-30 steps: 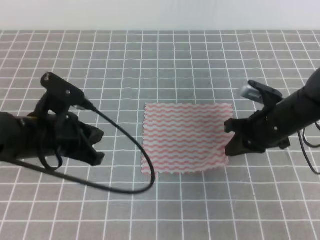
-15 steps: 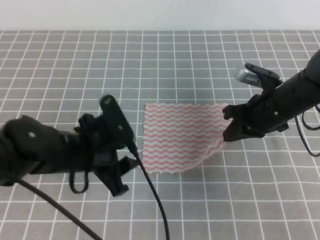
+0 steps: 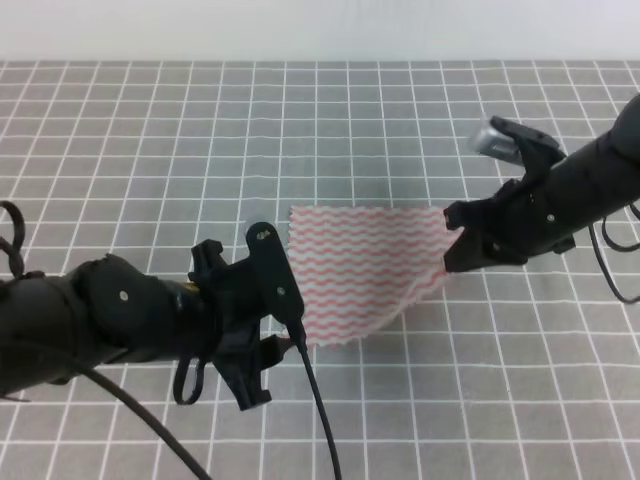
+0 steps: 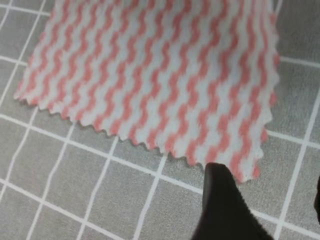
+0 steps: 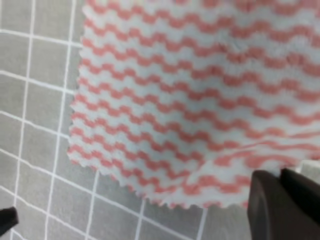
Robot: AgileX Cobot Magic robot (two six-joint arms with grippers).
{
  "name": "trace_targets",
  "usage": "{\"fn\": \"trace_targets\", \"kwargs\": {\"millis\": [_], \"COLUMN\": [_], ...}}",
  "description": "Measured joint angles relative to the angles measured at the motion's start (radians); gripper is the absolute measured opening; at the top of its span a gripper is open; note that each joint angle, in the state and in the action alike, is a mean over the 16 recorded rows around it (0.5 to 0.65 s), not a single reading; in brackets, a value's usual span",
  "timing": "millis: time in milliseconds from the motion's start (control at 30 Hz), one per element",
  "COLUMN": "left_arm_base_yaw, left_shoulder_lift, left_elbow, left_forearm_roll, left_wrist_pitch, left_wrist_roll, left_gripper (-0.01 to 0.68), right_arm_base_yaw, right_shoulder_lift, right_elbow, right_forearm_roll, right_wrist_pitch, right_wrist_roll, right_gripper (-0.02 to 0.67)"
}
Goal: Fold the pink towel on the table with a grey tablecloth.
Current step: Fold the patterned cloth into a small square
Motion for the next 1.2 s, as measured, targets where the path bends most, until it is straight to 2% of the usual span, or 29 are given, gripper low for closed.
{"fn": "trace_targets", "kwargs": {"millis": [467,1200], "left_arm_base_yaw": [-0.013,-0.022], "left_shoulder_lift": [0.079,0.209], "left_elbow": [-0.013,-0.14], "left_forearm_roll": [0.084,0.092], "left_wrist_pitch": [-0.039,-0.016], "left_wrist_roll": [-0.007,-0.008], "left_gripper": [0.362,0.357], "right_arm_base_yaw": [0.0,0.0], "right_shoulder_lift": [0.002,0.005], "right_elbow": [-0.037,-0.092], "right_forearm_roll": [0.006,0.009], "right_wrist_pitch": [-0.025,-0.045], "right_wrist_roll": [-0.018,-0.02], "right_gripper": [-0.016,-0.016]}}
